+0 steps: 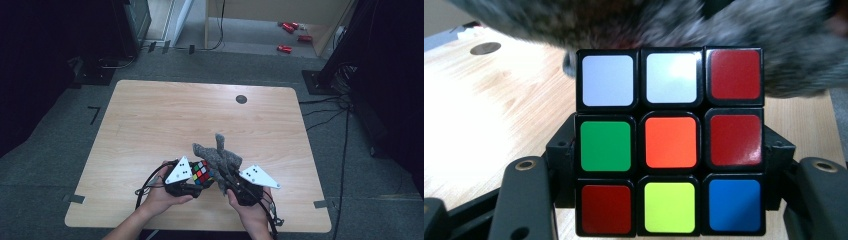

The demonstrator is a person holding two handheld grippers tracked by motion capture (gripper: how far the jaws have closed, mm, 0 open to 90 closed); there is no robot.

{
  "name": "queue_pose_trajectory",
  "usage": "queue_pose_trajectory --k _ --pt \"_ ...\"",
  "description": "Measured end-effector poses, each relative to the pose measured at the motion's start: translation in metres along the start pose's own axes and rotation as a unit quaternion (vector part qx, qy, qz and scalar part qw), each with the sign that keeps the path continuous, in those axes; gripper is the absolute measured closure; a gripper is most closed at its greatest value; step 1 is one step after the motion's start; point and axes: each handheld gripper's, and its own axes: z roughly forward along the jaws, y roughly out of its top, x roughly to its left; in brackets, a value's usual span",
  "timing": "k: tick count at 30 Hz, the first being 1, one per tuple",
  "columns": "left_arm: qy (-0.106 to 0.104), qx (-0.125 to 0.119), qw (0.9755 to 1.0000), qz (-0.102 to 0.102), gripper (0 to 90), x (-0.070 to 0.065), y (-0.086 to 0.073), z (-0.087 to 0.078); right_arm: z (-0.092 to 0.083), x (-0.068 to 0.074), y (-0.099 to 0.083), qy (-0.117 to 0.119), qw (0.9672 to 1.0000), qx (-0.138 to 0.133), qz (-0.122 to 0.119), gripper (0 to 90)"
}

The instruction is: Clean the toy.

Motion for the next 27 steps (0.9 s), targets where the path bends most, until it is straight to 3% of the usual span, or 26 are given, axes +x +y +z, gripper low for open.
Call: queue_pose_trajectory --k 5,12,16,18,21,27 --pt "0.003 0.004 1.0 0.008 34.9 -0.004 0.001 0.002 -0.003 0.015 0.005 0.007 0.9992 -0.016 -0.035 78.6" --pt "0.0 -0.008 0.9999 -0.007 34.9 0.002 0.001 -0.003 0.005 -0.004 -0.004 -0.012 0.9998 -0.001 -0.015 78.6" --pt "0.003 0.002 1.0 0.006 34.9 -0.002 0.001 0.0 0.004 -0.002 -0.003 -0.012 0.9998 0.0 -0.017 78.6" --pt "0.001 0.009 0.9999 0.013 34.9 -0.006 0.0 0.003 0.002 0.003 -0.001 -0.002 0.9998 -0.007 -0.019 78.6" --pt "0.002 0.008 0.9998 0.015 34.9 -0.007 0.001 0.004 0.0 0.009 0.001 -0.001 0.9994 -0.014 -0.033 78.6" --pt "0.002 -0.008 0.9999 0.007 34.9 -0.004 0.003 -0.002 0.007 -0.007 -0.005 -0.022 0.9996 -0.004 -0.019 78.5"
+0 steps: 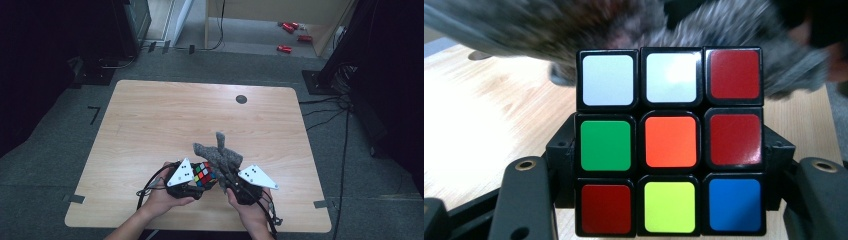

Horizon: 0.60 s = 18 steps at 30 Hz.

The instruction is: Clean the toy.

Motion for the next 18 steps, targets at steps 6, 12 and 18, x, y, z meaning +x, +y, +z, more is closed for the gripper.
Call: queue_pose_trajectory --k 6,12,18 --pt "0.002 0.005 0.9999 -0.009 34.9 0.004 -0.001 0.001 -0.002 0.002 0.001 0.0 1.0 0.003 0.002 78.6" --pt "0.002 0.015 0.9999 0.004 34.9 -0.002 -0.002 0.004 -0.006 0.014 0.006 0.017 0.9997 -0.009 -0.015 78.6" --pt "0.004 -0.002 0.9999 -0.01 34.9 0.007 -0.001 -0.003 0.0 -0.006 -0.002 0.002 0.9998 0.011 0.014 78.6"
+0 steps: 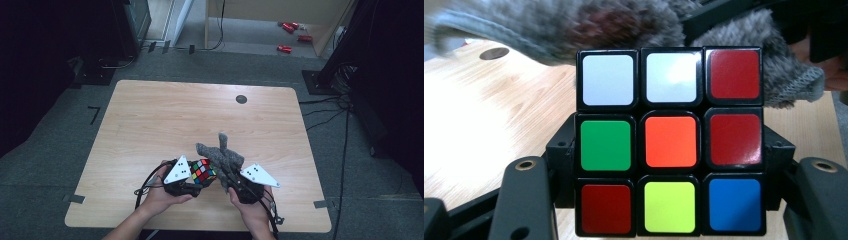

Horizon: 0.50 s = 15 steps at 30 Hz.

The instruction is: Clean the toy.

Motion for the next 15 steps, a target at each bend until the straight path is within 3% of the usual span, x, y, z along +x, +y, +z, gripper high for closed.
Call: queue_pose_trajectory --k 4,7,11,13,15 --pt "-0.003 0.015 0.9999 0.005 34.9 -0.004 -0.002 0.006 -0.005 0.013 0.005 0.015 0.9995 -0.012 -0.027 78.5" --pt "-0.002 0.011 0.9999 0.008 34.9 -0.005 -0.002 0.006 -0.008 0.019 0.008 0.023 0.9988 -0.02 -0.038 78.1" --pt "0.006 -0.014 0.9999 0.001 34.9 0.003 0.002 -0.006 -0.003 0.005 0.003 0.011 0.9997 -0.01 -0.018 78.2" --pt "0.007 -0.038 0.9991 -0.019 34.9 0.012 0.004 -0.015 -0.002 -0.005 0.0 0.013 0.9999 -0.004 0.002 78.3" --pt "-0.002 -0.064 0.997 -0.044 34.9 0.019 0.006 -0.022 -0.001 -0.011 -0.003 0.03 0.9994 -0.001 0.016 78.4"
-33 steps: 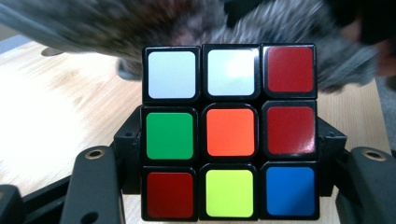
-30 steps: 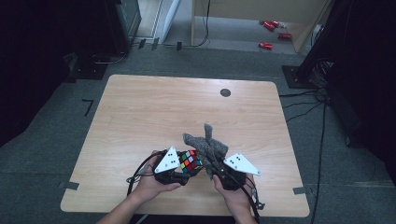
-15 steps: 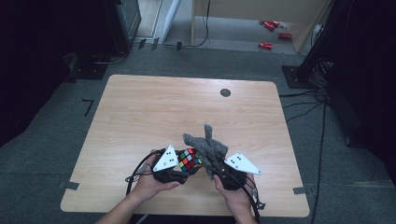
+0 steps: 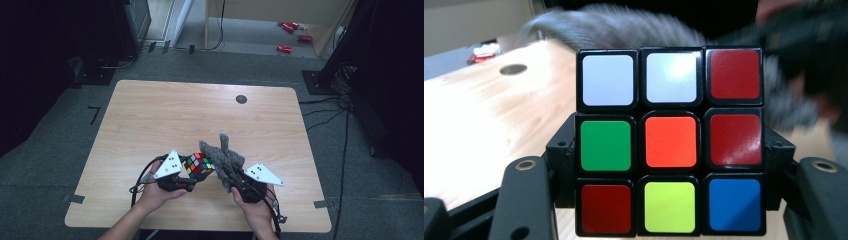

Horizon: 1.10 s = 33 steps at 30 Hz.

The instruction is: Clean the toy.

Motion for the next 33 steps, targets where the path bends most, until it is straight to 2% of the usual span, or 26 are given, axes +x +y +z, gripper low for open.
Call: queue_pose_trajectory --k 2,4,6,12,16,20,21,28,31,33 --pt "-0.007 -0.013 0.9998 -0.011 34.9 0.002 0.002 -0.002 0.004 0.001 -0.003 0.017 0.9998 0.003 -0.009 78.3" --pt "-0.007 -0.011 0.9999 -0.004 34.9 0.0 0.002 -0.002 0.009 0.006 -0.007 0.037 0.9979 -0.007 -0.052 77.4" --pt "-0.012 -0.014 0.9998 -0.008 34.9 -0.001 0.003 -0.002 0.014 0.012 -0.013 0.04 0.9944 -0.017 -0.096 77.1" --pt "-0.018 -0.022 0.9992 -0.026 34.9 0.004 0.003 -0.005 0.021 0.017 -0.022 0.061 0.988 -0.025 -0.14 76.9" --pt "-0.019 -0.015 0.9994 -0.026 34.9 0.005 0.002 -0.004 0.019 0.017 -0.02 0.06 0.9866 -0.027 -0.15 76.8" --pt "-0.023 -0.012 0.9993 -0.025 34.9 0.003 0.001 -0.002 0.013 0.008 -0.012 0.049 0.9884 -0.053 -0.134 77.0" --pt "-0.025 -0.013 0.9993 -0.026 34.9 0.003 0.002 -0.002 0.012 0.007 -0.012 0.05 0.9877 -0.055 -0.138 77.1" --pt "-0.026 -0.023 0.9986 -0.04 34.9 0.007 0.003 -0.005 0.023 0.022 -0.025 0.079 0.9807 -0.022 -0.178 77.0" --pt "-0.025 -0.017 0.9989 -0.035 34.9 0.006 0.002 -0.004 0.026 0.025 -0.028 0.076 0.9806 -0.012 -0.18 77.1" --pt "-0.028 -0.016 0.9987 -0.038 34.9 0.006 0.001 -0.003 0.024 0.022 -0.025 0.07 0.9814 -0.018 -0.178 77.2"
